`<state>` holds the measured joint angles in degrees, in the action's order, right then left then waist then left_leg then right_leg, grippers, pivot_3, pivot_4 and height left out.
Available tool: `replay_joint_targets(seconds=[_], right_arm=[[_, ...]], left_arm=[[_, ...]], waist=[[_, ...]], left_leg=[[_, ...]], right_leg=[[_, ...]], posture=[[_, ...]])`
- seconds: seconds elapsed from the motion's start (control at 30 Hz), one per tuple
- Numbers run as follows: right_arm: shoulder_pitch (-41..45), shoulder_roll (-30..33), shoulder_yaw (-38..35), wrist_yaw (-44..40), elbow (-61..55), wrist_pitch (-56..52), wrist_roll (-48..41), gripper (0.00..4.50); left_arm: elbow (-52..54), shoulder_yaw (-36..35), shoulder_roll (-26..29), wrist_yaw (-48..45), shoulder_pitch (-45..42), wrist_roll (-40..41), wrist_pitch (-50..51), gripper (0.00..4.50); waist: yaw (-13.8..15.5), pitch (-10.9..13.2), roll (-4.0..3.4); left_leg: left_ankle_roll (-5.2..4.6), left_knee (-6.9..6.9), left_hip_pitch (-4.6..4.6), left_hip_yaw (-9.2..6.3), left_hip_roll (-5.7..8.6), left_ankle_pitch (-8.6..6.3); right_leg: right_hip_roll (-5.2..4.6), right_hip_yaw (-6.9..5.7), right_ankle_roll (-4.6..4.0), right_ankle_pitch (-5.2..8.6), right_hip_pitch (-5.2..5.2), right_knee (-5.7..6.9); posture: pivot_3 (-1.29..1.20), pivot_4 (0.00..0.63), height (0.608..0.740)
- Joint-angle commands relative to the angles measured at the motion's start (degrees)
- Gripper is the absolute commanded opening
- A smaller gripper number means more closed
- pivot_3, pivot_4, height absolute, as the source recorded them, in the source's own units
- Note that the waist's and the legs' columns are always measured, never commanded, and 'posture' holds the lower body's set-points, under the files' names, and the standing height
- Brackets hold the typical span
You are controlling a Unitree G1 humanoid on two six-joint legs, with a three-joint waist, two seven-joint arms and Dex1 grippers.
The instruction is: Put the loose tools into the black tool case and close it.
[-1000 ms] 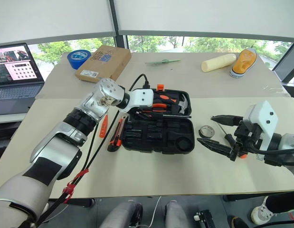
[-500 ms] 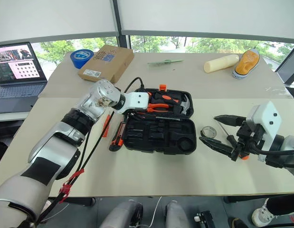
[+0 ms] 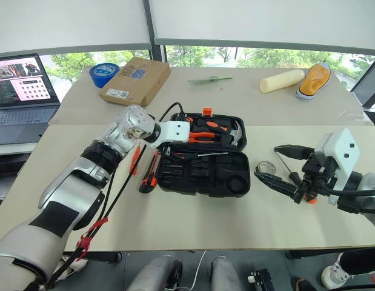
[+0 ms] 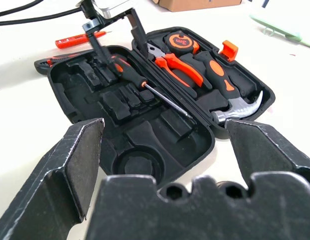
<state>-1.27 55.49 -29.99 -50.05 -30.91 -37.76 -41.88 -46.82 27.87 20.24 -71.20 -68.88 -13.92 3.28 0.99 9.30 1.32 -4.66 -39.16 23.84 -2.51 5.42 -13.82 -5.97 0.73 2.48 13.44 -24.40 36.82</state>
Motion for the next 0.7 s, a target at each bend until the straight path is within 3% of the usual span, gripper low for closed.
replay_joint_targets(seconds=[0.03,0.17,0.27,0.53,0.6,0.7], right_arm=[[0.7,-0.1,-0.9,-0.2,-0.5,0.6,-0.7,4.5],[0.7,-0.4,-0.6,-0.1,-0.4,0.8,-0.5,4.5],[1.3,-0.5,0.1,0.1,-0.2,0.8,-0.4,4.5],[1.7,-0.3,0.9,-0.3,1.0,1.4,0.5,4.5],[1.6,-0.4,1.0,-0.2,1.0,1.4,0.5,4.5],[1.5,-0.7,1.2,-0.1,1.0,1.5,0.6,4.5]], left_arm=[[4.9,-3.2,1.2,-1.8,-2.0,2.1,1.6,4.49],[5.6,-4.5,0.4,-0.4,-3.4,2.0,1.6,4.49],[4.3,-3.0,-0.8,1.6,-2.0,0.0,-1.1,3.77],[3.7,-2.4,-3.4,3.9,0.4,-1.2,0.1,0.67],[3.4,-1.6,-3.4,4.8,1.0,-2.4,-0.1,0.07],[2.9,-0.8,-3.6,6.1,1.8,-3.8,-0.6,0.07]], waist=[[0.0,0.0,0.0],[0.1,0.0,0.0],[0.1,0.0,-0.01],[0.0,0.0,0.0],[-0.1,0.0,0.0],[-0.1,0.0,0.0]], left_leg=[[0.0,0.0,0.0,0.0,0.0,0.0],[0.0,-0.01,0.0,0.0,0.0,0.0],[0.0,-0.02,0.0,0.0,0.0,0.0],[0.01,-0.03,0.0,0.0,0.0,0.01],[0.01,-0.03,0.0,0.0,0.0,0.01],[0.01,-0.03,-0.01,0.0,0.0,0.01]], right_leg=[[0.0,0.0,0.0,0.0,0.0,0.05],[0.0,0.0,0.0,0.0,0.01,0.08],[0.0,-0.01,0.0,0.0,0.02,0.08],[0.02,0.0,0.0,0.0,0.01,0.24],[0.02,0.0,0.0,0.0,0.01,0.24],[0.02,0.01,0.0,0.0,0.01,0.24]], posture=[[0.0,0.15,0.738],[0.0,0.15,0.738],[0.0,0.15,0.738],[0.0,0.15,0.738],[0.0,0.15,0.738],[0.0,0.15,0.738]])
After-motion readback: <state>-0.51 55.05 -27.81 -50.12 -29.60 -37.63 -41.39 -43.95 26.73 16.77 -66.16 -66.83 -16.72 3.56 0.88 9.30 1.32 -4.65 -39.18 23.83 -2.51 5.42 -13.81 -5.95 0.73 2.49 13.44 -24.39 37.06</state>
